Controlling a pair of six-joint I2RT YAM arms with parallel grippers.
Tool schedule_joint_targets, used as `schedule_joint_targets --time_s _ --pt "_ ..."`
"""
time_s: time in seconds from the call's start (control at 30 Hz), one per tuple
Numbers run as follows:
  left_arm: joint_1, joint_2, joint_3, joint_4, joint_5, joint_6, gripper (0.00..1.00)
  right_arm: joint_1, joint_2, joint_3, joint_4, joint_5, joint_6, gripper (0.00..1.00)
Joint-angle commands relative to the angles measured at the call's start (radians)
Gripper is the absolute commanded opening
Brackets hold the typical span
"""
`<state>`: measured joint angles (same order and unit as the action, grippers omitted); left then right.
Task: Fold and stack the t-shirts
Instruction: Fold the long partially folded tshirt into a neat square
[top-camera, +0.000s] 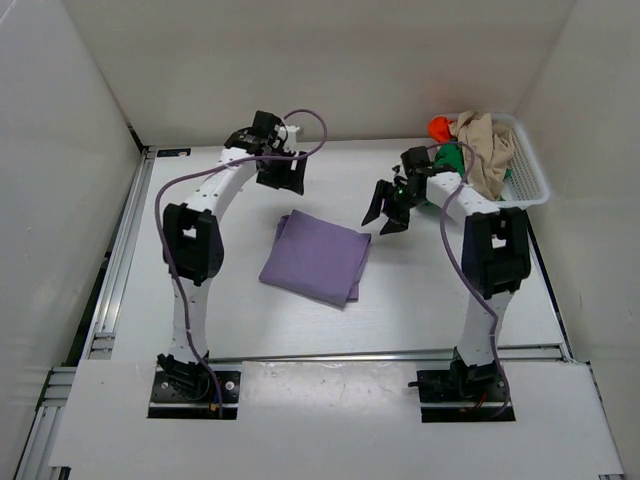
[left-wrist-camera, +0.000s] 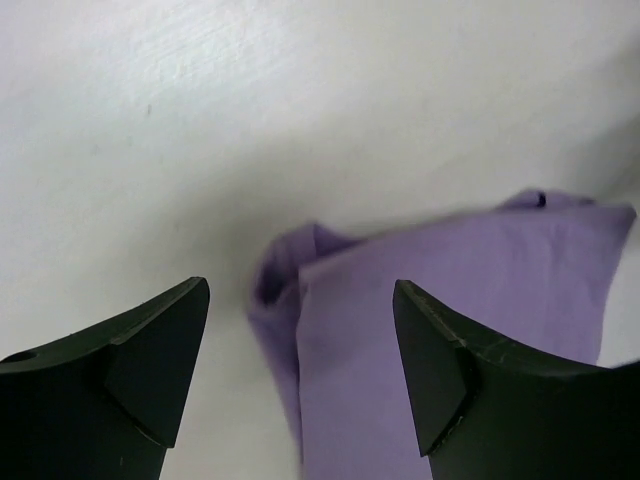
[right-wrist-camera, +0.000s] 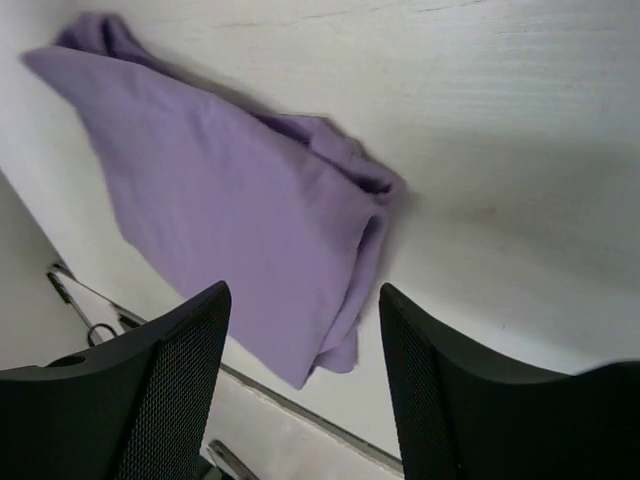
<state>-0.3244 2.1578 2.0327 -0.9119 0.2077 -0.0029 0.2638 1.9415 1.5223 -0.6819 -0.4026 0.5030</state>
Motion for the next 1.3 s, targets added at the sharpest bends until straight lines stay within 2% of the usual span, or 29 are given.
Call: schedule_joint_targets --time_s 0.0,0.17,0.3,0.5,0.7,0.73,0.8,0.83,0.87,0.93,0.97,1.13,1.23,1.27 --pt "0.018 0.108 0.106 0.024 0.082 0.003 0.85 -0.003 0.097 0.044 0.004 -0.012 -0.064 0.66" --pt "0.018 0.175 0.130 0.033 0.107 0.003 0.85 0.006 0.149 0.079 0.025 -0.035 -0.073 0.67" --pt "0.018 0.175 0.083 0.044 0.136 0.003 0.85 0.015 0.175 0.088 0.025 -0.053 -0.073 0.67" --pt "0.027 0.143 0.032 0.044 0.249 0.003 0.69 0.025 0.186 0.058 0.054 -0.085 -0.073 0.57" --pt "0.027 0.123 -0.022 0.033 0.305 0.003 0.61 0.025 0.198 0.049 0.064 -0.096 -0.073 0.57" --pt "0.027 0.123 -0.032 0.033 0.305 0.003 0.57 0.025 0.207 0.049 0.064 -0.105 -0.073 0.56" --pt "0.036 0.113 -0.032 0.033 0.328 0.003 0.52 0.025 0.208 0.058 0.064 -0.105 -0.064 0.50" --pt "0.036 0.112 -0.032 0.033 0.328 0.003 0.48 0.025 0.208 0.058 0.064 -0.105 -0.064 0.38" --pt "0.036 0.112 -0.032 0.033 0.328 0.003 0.37 0.025 0.208 0.058 0.064 -0.105 -0.055 0.32" --pt "0.036 0.103 -0.020 0.033 0.328 0.003 0.22 0.025 0.208 0.058 0.064 -0.094 -0.055 0.18" --pt "0.036 0.103 -0.020 0.033 0.328 0.003 0.12 0.025 0.208 0.058 0.064 -0.094 -0.055 0.15" --pt "0.036 0.044 -0.011 0.033 0.285 0.003 0.10 0.025 0.174 0.058 0.064 -0.094 -0.046 0.03" --pt "0.036 0.002 -0.022 0.033 0.253 0.003 0.10 0.044 0.143 0.058 0.064 -0.084 -0.046 0.01" --pt "0.036 -0.009 -0.038 0.033 0.243 0.003 0.20 0.055 0.128 0.058 0.064 -0.084 -0.046 0.01"
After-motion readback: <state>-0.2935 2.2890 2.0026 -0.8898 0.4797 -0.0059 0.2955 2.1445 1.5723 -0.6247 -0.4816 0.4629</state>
